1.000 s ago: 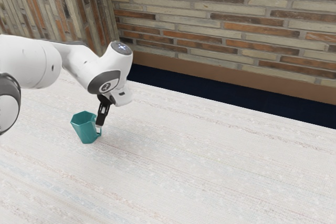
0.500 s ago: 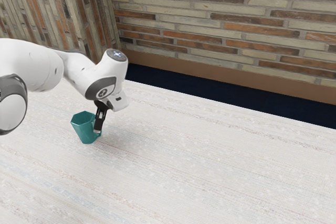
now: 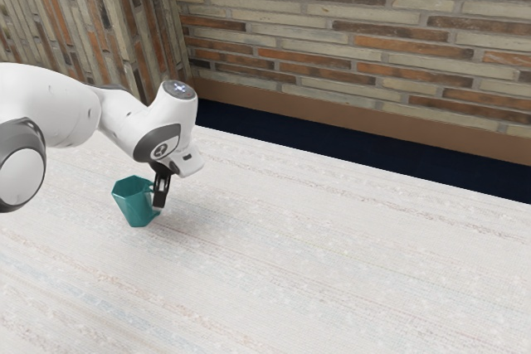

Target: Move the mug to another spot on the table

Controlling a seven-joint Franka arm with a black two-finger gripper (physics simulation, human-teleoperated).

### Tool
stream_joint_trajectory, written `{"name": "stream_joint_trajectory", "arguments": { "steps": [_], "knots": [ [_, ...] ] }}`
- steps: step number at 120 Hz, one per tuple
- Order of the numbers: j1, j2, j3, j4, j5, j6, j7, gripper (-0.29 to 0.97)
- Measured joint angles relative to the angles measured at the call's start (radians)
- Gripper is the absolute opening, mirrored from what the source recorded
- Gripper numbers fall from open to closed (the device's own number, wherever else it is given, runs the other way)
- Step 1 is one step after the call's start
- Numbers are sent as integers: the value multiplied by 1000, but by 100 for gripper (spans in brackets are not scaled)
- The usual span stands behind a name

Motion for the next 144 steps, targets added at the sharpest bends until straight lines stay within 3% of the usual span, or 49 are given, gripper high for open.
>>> {"name": "stream_joint_trajectory", "arguments": {
  "steps": [23, 48, 99, 144],
  "knots": [
    [0, 0, 0, 0, -3, 5, -3, 24],
    [-1, 0, 0, 0, -3, 7, -5, 7],
    [-32, -17, -1, 0, 3, -13, -15, 0],
    [-205, -49, -2, -15, 5, -129, -24, -1]
  ]
}}
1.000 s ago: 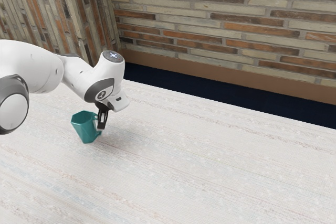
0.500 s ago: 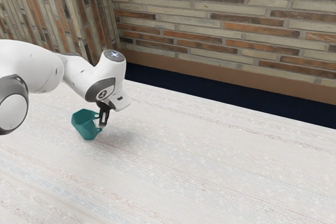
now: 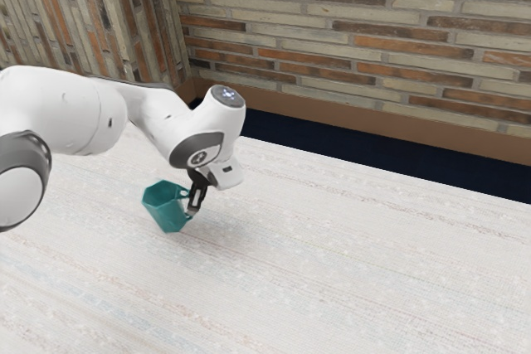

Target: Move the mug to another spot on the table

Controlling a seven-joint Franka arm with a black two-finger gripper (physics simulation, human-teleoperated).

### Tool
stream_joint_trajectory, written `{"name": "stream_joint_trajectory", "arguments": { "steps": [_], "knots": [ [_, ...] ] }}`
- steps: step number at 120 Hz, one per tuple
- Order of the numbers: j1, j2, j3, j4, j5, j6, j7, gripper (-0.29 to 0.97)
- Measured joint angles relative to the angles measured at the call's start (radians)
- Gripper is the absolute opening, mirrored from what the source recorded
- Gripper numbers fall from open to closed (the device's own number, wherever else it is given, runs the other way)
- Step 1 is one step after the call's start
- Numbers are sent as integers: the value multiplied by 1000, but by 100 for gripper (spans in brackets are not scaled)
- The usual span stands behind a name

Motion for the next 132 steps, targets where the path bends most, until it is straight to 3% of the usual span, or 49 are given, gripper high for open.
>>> {"name": "stream_joint_trajectory", "arguments": {
  "steps": [46, 73, 132],
  "knots": [
    [-128, 11, 2, 13, 40, -149, -2, 0],
    [-153, 24, 1, 54, 82, -173, 0, 1],
    [-173, 40, -3, 67, 80, -173, 2, 2]
  ]
}}
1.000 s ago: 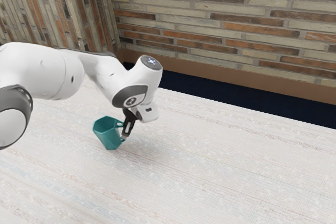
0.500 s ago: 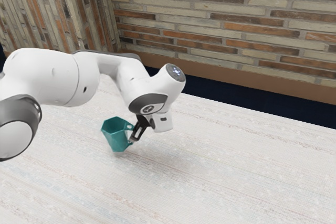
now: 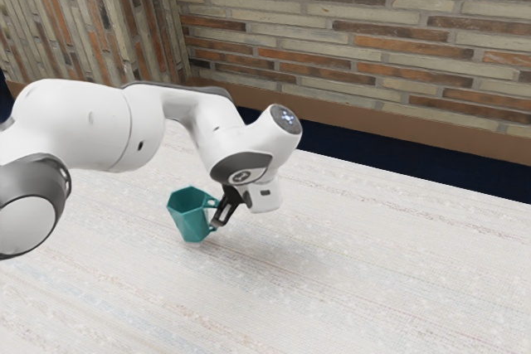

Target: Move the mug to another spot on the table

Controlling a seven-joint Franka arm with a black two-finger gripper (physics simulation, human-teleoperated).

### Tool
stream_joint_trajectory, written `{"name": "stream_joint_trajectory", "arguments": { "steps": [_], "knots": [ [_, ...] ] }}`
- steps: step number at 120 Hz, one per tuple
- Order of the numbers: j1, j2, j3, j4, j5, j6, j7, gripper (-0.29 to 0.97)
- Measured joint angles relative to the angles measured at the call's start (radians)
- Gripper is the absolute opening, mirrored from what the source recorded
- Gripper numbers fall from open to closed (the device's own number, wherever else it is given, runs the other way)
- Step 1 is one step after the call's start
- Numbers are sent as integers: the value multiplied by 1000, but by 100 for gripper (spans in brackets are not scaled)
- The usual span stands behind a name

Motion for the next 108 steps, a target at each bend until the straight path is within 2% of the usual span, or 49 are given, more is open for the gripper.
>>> {"name": "stream_joint_trajectory", "arguments": {
  "steps": [84, 93, 108],
  "knots": [
    [0, 42, -3, 17, 0, 42, -2, 3],
    [0, 44, -4, 17, 1, 45, -2, 7],
    [0, 44, -4, 17, 2, 48, -1, 20]
  ]
}}
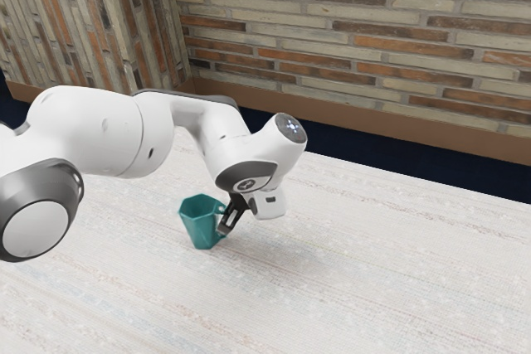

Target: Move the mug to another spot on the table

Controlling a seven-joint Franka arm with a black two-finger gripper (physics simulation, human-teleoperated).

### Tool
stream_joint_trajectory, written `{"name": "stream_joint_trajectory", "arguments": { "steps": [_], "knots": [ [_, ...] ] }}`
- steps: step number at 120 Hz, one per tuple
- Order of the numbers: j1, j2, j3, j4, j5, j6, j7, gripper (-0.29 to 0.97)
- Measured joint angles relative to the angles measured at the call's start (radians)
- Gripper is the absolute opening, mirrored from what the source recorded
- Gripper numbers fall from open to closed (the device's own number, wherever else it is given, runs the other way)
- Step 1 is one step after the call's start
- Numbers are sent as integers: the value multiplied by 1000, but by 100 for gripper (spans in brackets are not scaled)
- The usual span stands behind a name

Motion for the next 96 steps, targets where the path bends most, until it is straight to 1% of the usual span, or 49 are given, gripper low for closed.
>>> {"name": "stream_joint_trajectory", "arguments": {
  "steps": [12, 22, 43, 59, 65, 69, 76, 80, 84, 89, 96],
  "knots": [
    [0, 0, 0, 0, -2, 1, 1, 32],
    [-2, 0, 0, 0, -5, 2, 1, 40],
    [-5, 0, -3, 3, -25, 18, 1, 49],
    [-21, -9, -14, 29, -71, 43, 1, 55],
    [-29, -35, -14, 40, -103, 48, 1, 58],
    [-35, -71, -14, 44, -121, 51, 1, 59],
    [-32, -187, -14, 47, -158, 53, -2, 61],
    [-8, -260, -14, 51, -179, 46, -11, 62],
    [40, -322, -13, 76, -211, 21, -28, 63],
    [124, -379, -14, 116, -260, -30, -60, 64],
    [261, -431, -16, 172, -356, -114, -120, 65]
  ]
}}
